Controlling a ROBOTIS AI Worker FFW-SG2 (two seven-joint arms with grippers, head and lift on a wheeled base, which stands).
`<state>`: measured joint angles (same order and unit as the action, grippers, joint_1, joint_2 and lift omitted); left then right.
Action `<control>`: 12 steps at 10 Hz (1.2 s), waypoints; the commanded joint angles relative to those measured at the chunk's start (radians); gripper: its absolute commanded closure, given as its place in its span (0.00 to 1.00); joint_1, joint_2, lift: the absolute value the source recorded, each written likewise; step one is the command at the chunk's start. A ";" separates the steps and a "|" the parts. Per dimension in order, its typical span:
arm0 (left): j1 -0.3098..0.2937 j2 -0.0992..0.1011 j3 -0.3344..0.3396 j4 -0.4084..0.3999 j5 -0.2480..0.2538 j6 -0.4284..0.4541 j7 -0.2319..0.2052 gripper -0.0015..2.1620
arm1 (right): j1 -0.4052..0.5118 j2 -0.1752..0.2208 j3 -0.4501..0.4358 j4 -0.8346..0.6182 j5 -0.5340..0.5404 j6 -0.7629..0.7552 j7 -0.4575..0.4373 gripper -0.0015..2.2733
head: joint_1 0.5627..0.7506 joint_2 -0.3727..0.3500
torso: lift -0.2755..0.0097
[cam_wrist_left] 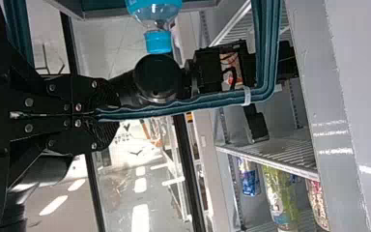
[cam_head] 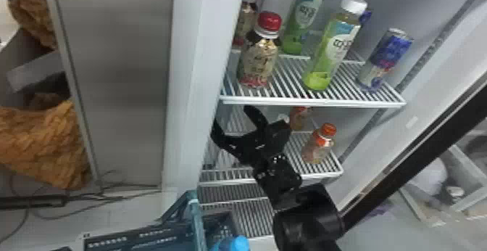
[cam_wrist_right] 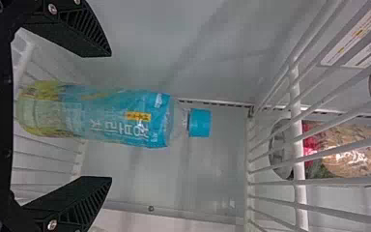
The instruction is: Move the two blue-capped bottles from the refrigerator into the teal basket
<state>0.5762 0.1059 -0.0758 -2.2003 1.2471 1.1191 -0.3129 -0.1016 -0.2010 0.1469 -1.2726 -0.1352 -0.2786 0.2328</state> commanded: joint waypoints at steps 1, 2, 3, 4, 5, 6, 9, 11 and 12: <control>-0.002 0.000 -0.001 0.000 -0.002 0.000 0.000 0.54 | -0.031 0.000 0.016 0.027 -0.007 -0.004 -0.006 0.04 | 0.70 0.05 | 0.39; -0.002 0.000 -0.001 0.000 0.000 0.000 0.000 0.54 | -0.053 0.000 0.028 0.052 -0.006 -0.004 -0.018 0.04 | 0.70 0.06 | 0.39; -0.002 0.000 -0.002 0.000 -0.002 0.000 0.000 0.54 | -0.078 -0.002 0.043 0.081 -0.006 -0.006 -0.032 0.04 | 0.70 0.06 | 0.39; -0.004 0.000 -0.004 0.002 -0.002 0.000 0.000 0.54 | -0.097 -0.002 0.057 0.101 -0.007 -0.006 -0.044 0.04 | 0.70 0.07 | 0.39; -0.009 0.000 -0.007 0.005 0.000 0.000 0.000 0.54 | -0.114 -0.002 0.071 0.118 -0.011 -0.006 -0.053 0.04 | 0.70 0.08 | 0.39; -0.012 0.000 -0.009 0.007 0.000 0.000 0.000 0.54 | -0.129 -0.002 0.080 0.133 -0.011 -0.006 -0.059 0.04 | 0.70 0.08 | 0.39; -0.019 -0.002 -0.013 0.015 0.002 0.000 0.000 0.54 | -0.156 -0.002 0.086 0.174 -0.030 -0.006 -0.070 0.04 | 0.70 0.09 | 0.39; -0.026 -0.002 -0.018 0.020 0.002 0.000 0.000 0.54 | -0.186 -0.009 0.129 0.204 -0.078 -0.006 -0.069 0.04 | 0.70 0.08 | 0.39; -0.031 -0.002 -0.021 0.025 0.003 -0.002 0.000 0.54 | -0.198 -0.011 0.148 0.209 -0.090 -0.004 -0.069 0.04 | 0.70 0.09 | 0.39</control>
<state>0.5484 0.1043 -0.0949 -2.1783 1.2493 1.1179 -0.3132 -0.2920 -0.2100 0.2831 -1.0674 -0.2171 -0.2846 0.1634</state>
